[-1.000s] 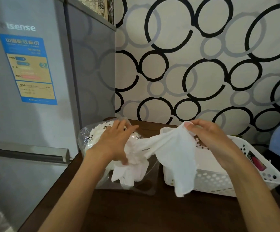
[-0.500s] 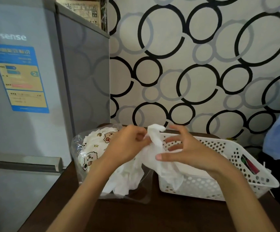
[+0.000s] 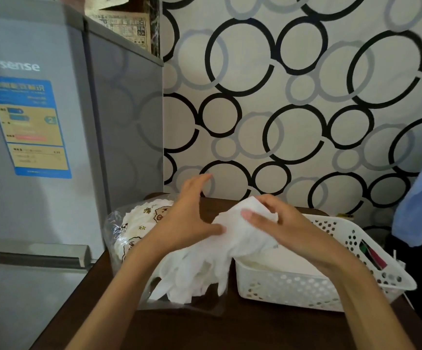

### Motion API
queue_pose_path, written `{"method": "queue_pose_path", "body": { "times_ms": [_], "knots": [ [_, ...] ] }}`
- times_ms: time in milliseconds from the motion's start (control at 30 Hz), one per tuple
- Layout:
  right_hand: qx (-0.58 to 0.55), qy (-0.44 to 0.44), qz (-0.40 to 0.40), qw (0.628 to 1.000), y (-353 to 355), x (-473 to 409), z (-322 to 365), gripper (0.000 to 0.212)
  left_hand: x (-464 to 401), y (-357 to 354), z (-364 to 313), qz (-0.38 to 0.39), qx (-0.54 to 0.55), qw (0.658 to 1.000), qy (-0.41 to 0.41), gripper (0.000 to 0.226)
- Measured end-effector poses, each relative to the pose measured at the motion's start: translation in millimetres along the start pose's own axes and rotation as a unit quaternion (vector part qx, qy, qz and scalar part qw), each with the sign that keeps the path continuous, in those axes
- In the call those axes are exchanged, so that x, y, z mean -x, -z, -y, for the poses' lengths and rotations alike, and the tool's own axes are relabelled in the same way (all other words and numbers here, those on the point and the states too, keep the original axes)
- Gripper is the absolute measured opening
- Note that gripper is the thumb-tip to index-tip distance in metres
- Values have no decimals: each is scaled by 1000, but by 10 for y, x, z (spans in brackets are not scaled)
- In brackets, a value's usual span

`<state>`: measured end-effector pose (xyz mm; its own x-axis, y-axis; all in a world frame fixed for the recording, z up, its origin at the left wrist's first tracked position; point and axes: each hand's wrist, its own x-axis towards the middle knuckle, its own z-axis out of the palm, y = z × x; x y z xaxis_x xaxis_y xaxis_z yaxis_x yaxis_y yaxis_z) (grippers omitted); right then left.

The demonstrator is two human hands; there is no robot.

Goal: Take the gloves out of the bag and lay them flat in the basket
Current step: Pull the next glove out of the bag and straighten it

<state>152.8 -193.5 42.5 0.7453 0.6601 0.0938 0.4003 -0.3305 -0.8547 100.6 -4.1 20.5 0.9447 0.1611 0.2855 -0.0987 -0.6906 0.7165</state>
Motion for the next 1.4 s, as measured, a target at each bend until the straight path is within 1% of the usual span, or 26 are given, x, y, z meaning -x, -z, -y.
{"method": "queue_pose_path", "body": {
  "times_ms": [33, 100, 133, 167, 200, 233, 300, 367, 400, 467, 500, 567, 600, 633, 700, 733, 767, 833, 900, 967, 1067, 1100, 1167, 1300, 1333, 1400],
  "knots": [
    [27, 28, 11, 999, 9, 13, 0, 28, 12, -12, -14, 29, -6, 999, -39, 101],
    [87, 87, 11, 992, 41, 37, 5, 20, 50, -35, -43, 105, 19, 990, -87, 101],
    [103, 106, 8, 989, 69, 63, 24, 13, 56, -39, -61, 136, 39, 986, -91, 97],
    [106, 116, 5, 988, 88, 84, 45, 11, 67, -35, -63, 155, 59, 982, -90, 91],
    [104, 123, -4, 987, 102, 101, 63, 17, 72, -29, -67, 165, 74, 979, -90, 81],
    [103, 129, -27, 986, 114, 109, 73, 26, 70, -26, -59, 164, 85, 979, -89, 68],
    [106, 153, -115, 976, 150, 100, 71, 37, 73, -7, -63, 141, 102, 981, -89, 41],
    [88, 174, -197, 961, 203, 85, 47, 38, 89, 4, -86, 129, 126, 979, -91, 30],
    [76, 174, -212, 958, 234, 84, 36, 34, 93, 4, -101, 131, 139, 977, -97, 28],
    [53, 163, -206, 964, 288, 94, 5, 25, 114, -4, -156, 121, 159, 974, -108, 23],
    [43, 157, -201, 966, 305, 103, -13, 21, 112, -15, -168, 110, 165, 974, -110, 27],
    [17, 148, -216, 965, 328, 118, -21, 13, 109, -43, -182, 101, 178, 973, -104, 61],
    [-5, 144, -230, 963, 337, 121, -17, 12, 108, -51, -199, 109, 183, 972, -96, 71],
    [-34, 137, -240, 960, 347, 128, -17, 18, 107, -55, -218, 114, 192, 971, -86, 70],
    [-101, 120, -235, 959, 365, 172, -20, 33, 123, -59, -260, 121, 209, 968, -64, 56],
    [-133, 110, -220, 960, 375, 192, -9, 35, 124, -55, -289, 123, 213, 967, -61, 52],
    [-155, 102, -200, 962, 381, 212, 13, 31, 107, -57, -284, 121, 209, 968, -67, 48],
    [-144, 89, -174, 970, 429, 245, 40, 22, 64, -65, -283, 116, 190, 971, -86, 42],
    [-96, 72, -191, 974, 517, 241, 64, 20, 2, -49, -329, 107, 169, 976, -86, 32],
    [-42, 69, -238, 968, 620, 221, 93, 19, -45, -30, -425, 81, 167, 979, -82, 23],
    [58, 105, -297, 947, 746, 184, 142, 25, -138, -41, -585, 26, 151, 985, -72, 13],
    [89, 119, -317, 937, 775, 173, 156, 29, -173, -54, -630, 5, 144, 987, -68, 12],
    [118, 139, -350, 919, 786, 155, 187, 33, -213, -85, -711, -36, 143, 988, -52, 13],
    [106, 196, -381, 897, 655, 90, 294, 23, -259, -156, -756, -118, 216, 969, 20, 24],
    [82, 213, -386, 894, 594, 78, 334, 22, -256, -168, -782, -151, 219, 963, 32, 24],
    [18, 232, -391, 891, 456, 45, 425, 26, -238, -173, -843, -241, 194, 950, 38, 20]
  ]
}}
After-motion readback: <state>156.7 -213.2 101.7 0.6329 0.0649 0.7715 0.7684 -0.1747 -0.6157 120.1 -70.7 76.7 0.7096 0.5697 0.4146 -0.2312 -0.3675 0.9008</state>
